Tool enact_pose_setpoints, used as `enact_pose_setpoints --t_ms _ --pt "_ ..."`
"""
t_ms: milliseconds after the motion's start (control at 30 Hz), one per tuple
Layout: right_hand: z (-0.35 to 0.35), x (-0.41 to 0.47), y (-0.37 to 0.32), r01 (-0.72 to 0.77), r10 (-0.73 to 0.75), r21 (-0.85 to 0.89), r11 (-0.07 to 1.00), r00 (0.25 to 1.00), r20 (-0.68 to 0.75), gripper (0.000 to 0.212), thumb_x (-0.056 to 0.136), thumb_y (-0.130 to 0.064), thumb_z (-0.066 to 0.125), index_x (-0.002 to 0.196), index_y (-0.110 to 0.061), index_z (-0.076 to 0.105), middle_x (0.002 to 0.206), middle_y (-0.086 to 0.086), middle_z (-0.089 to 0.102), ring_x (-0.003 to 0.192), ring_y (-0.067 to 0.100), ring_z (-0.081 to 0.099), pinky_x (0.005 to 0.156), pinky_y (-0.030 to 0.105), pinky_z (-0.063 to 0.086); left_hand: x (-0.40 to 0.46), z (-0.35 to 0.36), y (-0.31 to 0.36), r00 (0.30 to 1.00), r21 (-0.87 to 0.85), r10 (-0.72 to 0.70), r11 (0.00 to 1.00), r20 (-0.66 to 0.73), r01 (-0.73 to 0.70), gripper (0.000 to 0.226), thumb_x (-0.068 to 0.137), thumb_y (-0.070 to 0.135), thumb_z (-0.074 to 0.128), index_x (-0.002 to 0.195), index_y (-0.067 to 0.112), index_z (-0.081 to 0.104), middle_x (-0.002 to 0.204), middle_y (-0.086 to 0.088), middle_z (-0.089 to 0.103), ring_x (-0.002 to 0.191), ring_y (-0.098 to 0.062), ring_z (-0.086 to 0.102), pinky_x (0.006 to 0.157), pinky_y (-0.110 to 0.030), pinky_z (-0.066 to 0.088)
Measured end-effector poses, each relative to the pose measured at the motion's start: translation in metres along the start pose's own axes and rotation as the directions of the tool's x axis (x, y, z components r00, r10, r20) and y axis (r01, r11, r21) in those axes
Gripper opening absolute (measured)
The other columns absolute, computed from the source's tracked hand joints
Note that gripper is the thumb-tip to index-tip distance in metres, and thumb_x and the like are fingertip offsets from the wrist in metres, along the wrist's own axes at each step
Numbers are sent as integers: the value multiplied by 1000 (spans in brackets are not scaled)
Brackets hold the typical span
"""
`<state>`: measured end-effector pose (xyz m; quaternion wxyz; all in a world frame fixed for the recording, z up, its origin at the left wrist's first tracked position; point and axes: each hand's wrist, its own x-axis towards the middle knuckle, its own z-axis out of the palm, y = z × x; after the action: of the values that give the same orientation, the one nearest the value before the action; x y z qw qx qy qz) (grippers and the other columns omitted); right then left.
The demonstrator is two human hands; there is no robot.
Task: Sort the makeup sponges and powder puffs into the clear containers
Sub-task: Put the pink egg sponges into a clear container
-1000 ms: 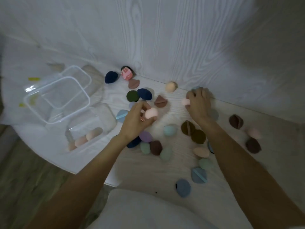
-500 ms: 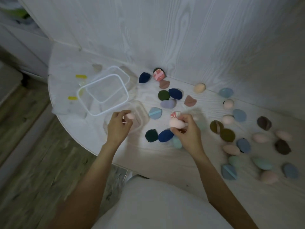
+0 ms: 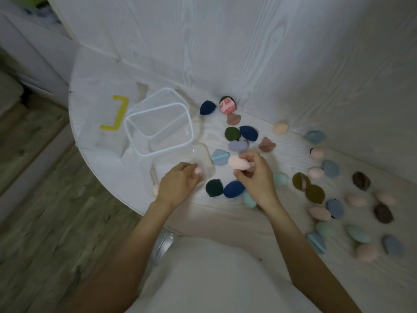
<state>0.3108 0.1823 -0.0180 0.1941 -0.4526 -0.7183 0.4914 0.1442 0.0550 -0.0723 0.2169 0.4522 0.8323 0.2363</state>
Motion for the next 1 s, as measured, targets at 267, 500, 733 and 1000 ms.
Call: enact_pose_setpoints --t_ms 267,500,733,1000 --pt "31 11 -8 128 -106 -116 985 978 177 26 84 -7 64 105 -20 55 116 3 55 99 16 59 79 19 50 -24 8 -10 963 194 268 947 -34 -257 45 74 21 75 118 15 63 115 -7 62 95 -30 61 66 -37 54" --pt "58 28 -22 364 -263 -334 869 913 310 35 82 -20 69 113 -18 54 110 0 60 92 15 57 76 27 49 -24 10 -9 977 126 195 975 -85 -184 36 72 4 74 107 11 67 101 -9 69 88 -31 63 66 -36 50" --pt "96 47 -17 665 -385 -705 246 735 558 16 56 -11 80 68 -16 70 61 -5 62 69 21 53 64 26 35 -25 7 -10 979 100 174 982 -107 -163 33 71 3 75 101 13 69 91 -7 72 80 -28 65 61 -37 53" --pt "98 47 -14 685 -194 -702 194 729 657 30 94 -12 43 106 -23 69 92 -5 67 101 22 41 79 29 23 -28 2 -17 984 66 123 991 -127 -115 31 73 19 78 103 21 70 101 1 70 90 -24 61 63 -26 40"
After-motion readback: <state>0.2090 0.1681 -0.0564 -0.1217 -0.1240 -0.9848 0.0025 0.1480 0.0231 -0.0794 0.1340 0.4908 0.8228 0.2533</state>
